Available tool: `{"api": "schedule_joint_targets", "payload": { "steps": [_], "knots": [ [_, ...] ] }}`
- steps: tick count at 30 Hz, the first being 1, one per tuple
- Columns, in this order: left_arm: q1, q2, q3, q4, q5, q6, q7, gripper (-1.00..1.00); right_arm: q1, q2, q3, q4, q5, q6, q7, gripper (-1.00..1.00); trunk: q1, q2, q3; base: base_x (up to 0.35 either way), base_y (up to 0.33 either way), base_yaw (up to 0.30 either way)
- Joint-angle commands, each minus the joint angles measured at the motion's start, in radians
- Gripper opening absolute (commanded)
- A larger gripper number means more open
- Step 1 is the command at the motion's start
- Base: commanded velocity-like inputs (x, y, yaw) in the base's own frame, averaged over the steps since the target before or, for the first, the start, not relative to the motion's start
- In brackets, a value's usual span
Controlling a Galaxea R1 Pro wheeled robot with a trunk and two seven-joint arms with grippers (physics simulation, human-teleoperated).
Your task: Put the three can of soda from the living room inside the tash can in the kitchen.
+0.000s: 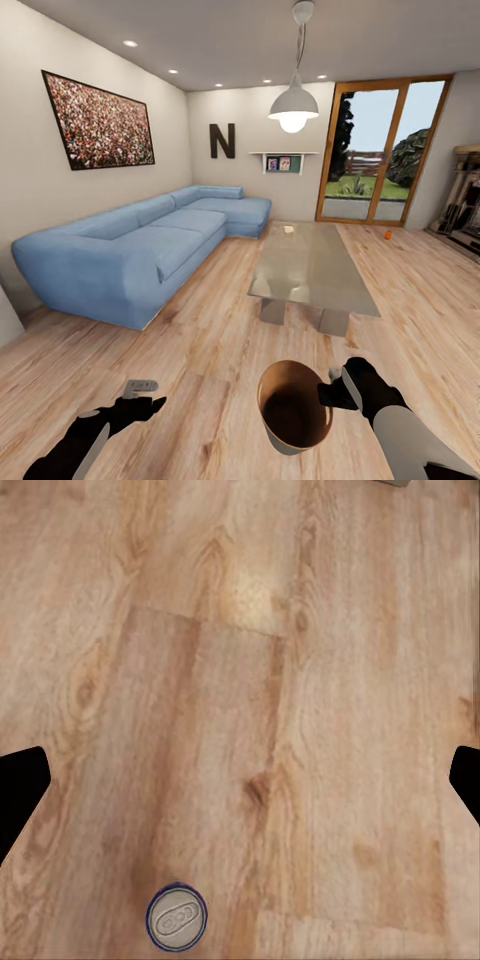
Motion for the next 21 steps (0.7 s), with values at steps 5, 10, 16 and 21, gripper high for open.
{"api": "schedule_joint_targets", "payload": {
  "steps": [5,10,16,21],
  "knots": [
    [-0.002,-0.003,-0.04,0.066,0.001,-0.001,0.005,1.0,0.0,-0.001,-0.004,-0.002,-0.026,0.002,0.004,-1.0,0.0,0.0,0.002,0.271,0.114,-0.226],
    [-0.003,-0.006,-0.046,0.09,-0.066,0.007,0.008,1.0,0.0,-0.001,-0.004,-0.002,-0.026,0.002,0.004,-1.0,0.0,0.0,0.003,0.274,0.12,-0.202],
    [-0.003,-0.008,-0.038,0.338,-0.221,-0.392,0.017,1.0,0.0,-0.001,-0.003,-0.002,-0.026,0.002,0.004,-1.0,0.0,0.0,0.005,0.118,0.053,-0.172],
    [-0.002,-0.01,-0.041,0.564,-0.235,-0.696,0.018,1.0,0.001,0.001,-0.001,-0.002,-0.026,0.002,0.004,-1.0,0.0,0.0,0.006,0.015,0.007,-0.154]
  ]
}}
